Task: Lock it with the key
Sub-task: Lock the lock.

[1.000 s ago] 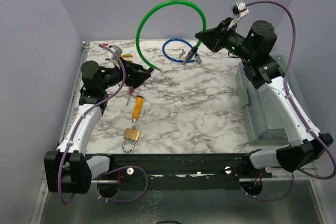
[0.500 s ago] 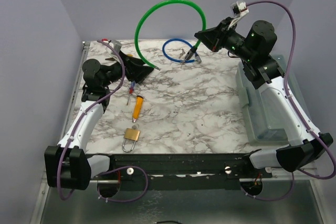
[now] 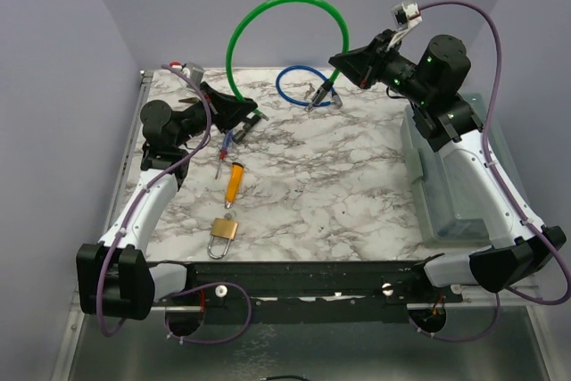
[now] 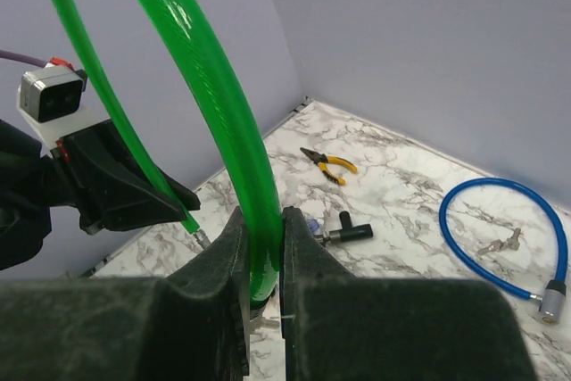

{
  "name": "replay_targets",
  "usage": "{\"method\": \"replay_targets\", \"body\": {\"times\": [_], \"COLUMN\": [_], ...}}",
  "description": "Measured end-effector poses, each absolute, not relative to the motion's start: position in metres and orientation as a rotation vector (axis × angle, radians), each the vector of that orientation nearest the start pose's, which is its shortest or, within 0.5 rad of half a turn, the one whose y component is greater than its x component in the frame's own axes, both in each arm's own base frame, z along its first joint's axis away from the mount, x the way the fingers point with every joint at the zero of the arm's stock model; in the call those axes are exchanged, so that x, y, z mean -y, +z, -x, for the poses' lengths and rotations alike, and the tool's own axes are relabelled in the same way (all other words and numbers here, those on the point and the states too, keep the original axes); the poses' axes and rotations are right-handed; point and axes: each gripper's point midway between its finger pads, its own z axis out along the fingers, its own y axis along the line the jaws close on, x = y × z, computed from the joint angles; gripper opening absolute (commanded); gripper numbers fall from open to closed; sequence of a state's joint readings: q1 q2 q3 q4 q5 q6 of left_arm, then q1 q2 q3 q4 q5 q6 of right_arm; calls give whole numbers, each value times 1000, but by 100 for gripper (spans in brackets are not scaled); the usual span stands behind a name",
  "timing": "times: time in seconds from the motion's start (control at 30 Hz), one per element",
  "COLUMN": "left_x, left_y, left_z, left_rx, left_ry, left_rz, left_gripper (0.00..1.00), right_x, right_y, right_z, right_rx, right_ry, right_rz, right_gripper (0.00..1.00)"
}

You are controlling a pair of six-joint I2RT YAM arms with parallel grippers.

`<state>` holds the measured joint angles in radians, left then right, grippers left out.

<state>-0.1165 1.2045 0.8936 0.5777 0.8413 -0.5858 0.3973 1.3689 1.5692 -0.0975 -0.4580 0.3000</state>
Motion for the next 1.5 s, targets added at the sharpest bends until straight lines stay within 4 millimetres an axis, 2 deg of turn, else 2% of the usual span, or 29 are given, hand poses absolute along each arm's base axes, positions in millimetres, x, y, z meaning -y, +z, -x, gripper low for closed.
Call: {"method": "replay_targets", "body": {"times": [0.2,0.33,0.4,0.53,0.57,0.67,0.77,0.87,0.93,1.13,1.27,1.37,1.43,1.5], "left_x": [191,214,227,247,252,257,260,256,251,241,239,229,223,224], "left_y": [356,363,356,310,289,241,194,167,160,162,173,199,225,261], "left_z": [-334,-338,-337,-340,-342,-338,-325,-316,-317,-317,-313,-319,-327,-330], "left_rx": [-1458,-1524,-1568,-1723,-1781,-1892,-1984,-2035,-2041,-1984,-1992,-2003,-1969,-1893], "left_ry": [-1115,-1060,-1015,-910,-865,-751,-623,-540,-487,-380,-454,-556,-599,-650], "left_rz": [-451,-559,-621,-751,-795,-933,-1118,-1245,-1317,-1480,-1438,-1266,-1140,-1025], "left_gripper": [0,0,0,0,0,0,0,0,0,0,0,0,0,0], "right_x": [-247,-246,-245,-245,-245,-244,-245,-244,-244,-243,-240,-236,-232,-231], "right_y": [458,454,455,456,455,450,440,433,431,430,430,426,418,406], "right_z": [-358,-359,-360,-361,-362,-367,-371,-374,-374,-374,-376,-378,-378,-375], "right_rx": [-1489,-1500,-1495,-1489,-1492,-1507,-1537,-1563,-1571,-1573,-1574,-1586,-1601,-1619], "right_ry": [906,911,911,909,907,902,899,892,890,885,879,892,917,956], "right_rz": [450,441,437,437,435,433,430,428,429,434,426,395,364,340], "right_gripper": [0,0,0,0,0,0,0,0,0,0,0,0,0,0]}}
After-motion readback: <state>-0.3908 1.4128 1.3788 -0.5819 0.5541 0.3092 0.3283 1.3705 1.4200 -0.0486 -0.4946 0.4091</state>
